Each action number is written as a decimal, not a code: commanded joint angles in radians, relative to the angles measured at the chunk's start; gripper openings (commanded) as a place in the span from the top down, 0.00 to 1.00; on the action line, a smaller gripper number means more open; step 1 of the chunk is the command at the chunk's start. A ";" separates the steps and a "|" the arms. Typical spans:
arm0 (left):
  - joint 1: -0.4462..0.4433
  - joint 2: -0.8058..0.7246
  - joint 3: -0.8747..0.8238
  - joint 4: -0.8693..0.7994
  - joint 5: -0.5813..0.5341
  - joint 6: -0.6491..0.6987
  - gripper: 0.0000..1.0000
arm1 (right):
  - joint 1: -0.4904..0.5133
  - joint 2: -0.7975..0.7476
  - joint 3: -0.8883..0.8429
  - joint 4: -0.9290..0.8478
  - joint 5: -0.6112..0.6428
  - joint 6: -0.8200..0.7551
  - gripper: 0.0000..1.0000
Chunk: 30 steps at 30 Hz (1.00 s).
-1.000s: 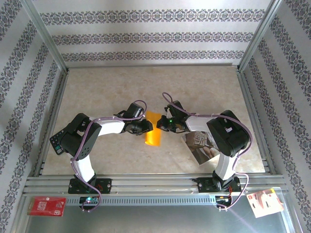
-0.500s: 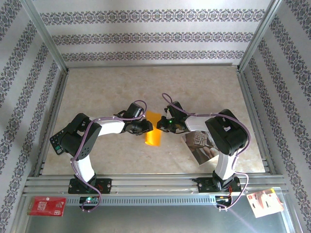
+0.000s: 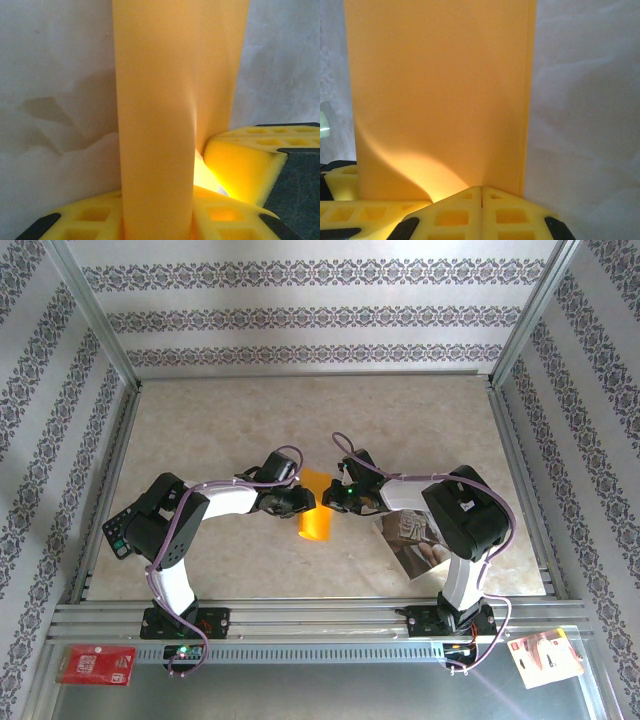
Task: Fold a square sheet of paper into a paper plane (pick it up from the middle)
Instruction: Hold the square sheet of paper at the center of the table, then first fold in half a square sheet of paper at the center of the table.
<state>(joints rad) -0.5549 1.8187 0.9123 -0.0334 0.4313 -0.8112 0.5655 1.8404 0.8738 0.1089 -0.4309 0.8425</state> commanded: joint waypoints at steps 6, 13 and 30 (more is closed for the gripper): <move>-0.020 0.060 -0.019 -0.222 -0.170 0.049 0.61 | 0.013 0.042 -0.057 -0.085 0.114 0.010 1.00; -0.011 -0.032 0.034 -0.328 -0.225 0.082 0.45 | 0.014 0.046 -0.064 -0.083 0.119 0.014 1.00; -0.003 -0.243 0.059 -0.174 -0.040 0.037 0.57 | 0.018 0.058 -0.068 -0.074 0.125 0.018 1.00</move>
<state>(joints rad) -0.5617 1.5791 0.9730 -0.2882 0.3157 -0.7521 0.5724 1.8355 0.8543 0.1444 -0.4084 0.8600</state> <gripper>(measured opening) 0.461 0.050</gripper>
